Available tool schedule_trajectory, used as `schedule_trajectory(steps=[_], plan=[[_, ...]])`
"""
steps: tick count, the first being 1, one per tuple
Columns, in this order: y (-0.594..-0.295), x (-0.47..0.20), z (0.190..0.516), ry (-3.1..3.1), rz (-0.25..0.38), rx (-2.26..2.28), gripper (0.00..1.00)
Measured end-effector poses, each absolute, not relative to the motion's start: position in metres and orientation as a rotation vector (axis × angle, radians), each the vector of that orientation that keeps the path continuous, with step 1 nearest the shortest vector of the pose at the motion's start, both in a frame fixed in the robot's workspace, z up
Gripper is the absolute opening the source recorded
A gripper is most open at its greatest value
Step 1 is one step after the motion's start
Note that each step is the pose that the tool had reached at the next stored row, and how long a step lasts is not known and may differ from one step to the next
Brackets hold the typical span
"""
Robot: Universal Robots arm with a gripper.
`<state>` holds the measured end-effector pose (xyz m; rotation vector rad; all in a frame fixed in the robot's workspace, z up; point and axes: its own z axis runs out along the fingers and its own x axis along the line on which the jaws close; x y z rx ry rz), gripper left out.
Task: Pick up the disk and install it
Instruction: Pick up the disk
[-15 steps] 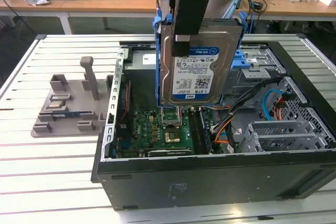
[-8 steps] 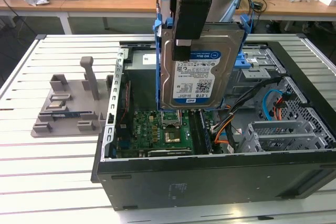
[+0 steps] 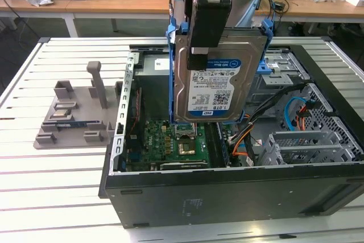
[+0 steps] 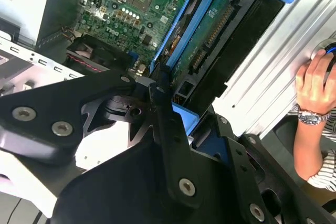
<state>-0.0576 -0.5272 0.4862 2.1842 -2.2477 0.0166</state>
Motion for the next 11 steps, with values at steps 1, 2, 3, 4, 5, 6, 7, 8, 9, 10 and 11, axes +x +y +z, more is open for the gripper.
schedule_trajectory(steps=[1, 2, 3, 4, 5, 6, 7, 8, 9, 10, 11], plan=[[-0.529, -0.058, 0.486, -2.248, 0.017, 2.184, 0.37], [-0.530, -0.057, 0.486, -2.248, 0.017, 2.184, 0.37], [-0.531, -0.057, 0.486, -2.248, 0.017, 2.184, 0.37], [-0.532, -0.056, 0.486, -2.248, 0.017, 2.184, 0.37], [-0.532, -0.055, 0.486, -2.248, 0.017, 2.184, 0.37], [-0.532, -0.052, 0.486, -2.248, 0.017, 2.184, 0.37], [-0.532, -0.049, 0.486, -2.248, 0.017, 2.184, 0.37], [-0.532, -0.047, 0.486, -2.248, 0.016, 2.184, 0.37], [-0.532, -0.044, 0.486, -2.248, 0.016, 2.184, 0.37], [-0.532, -0.041, 0.486, -2.248, 0.017, 2.184, 0.37], [-0.532, -0.037, 0.486, -2.248, 0.017, 2.184, 0.37]])
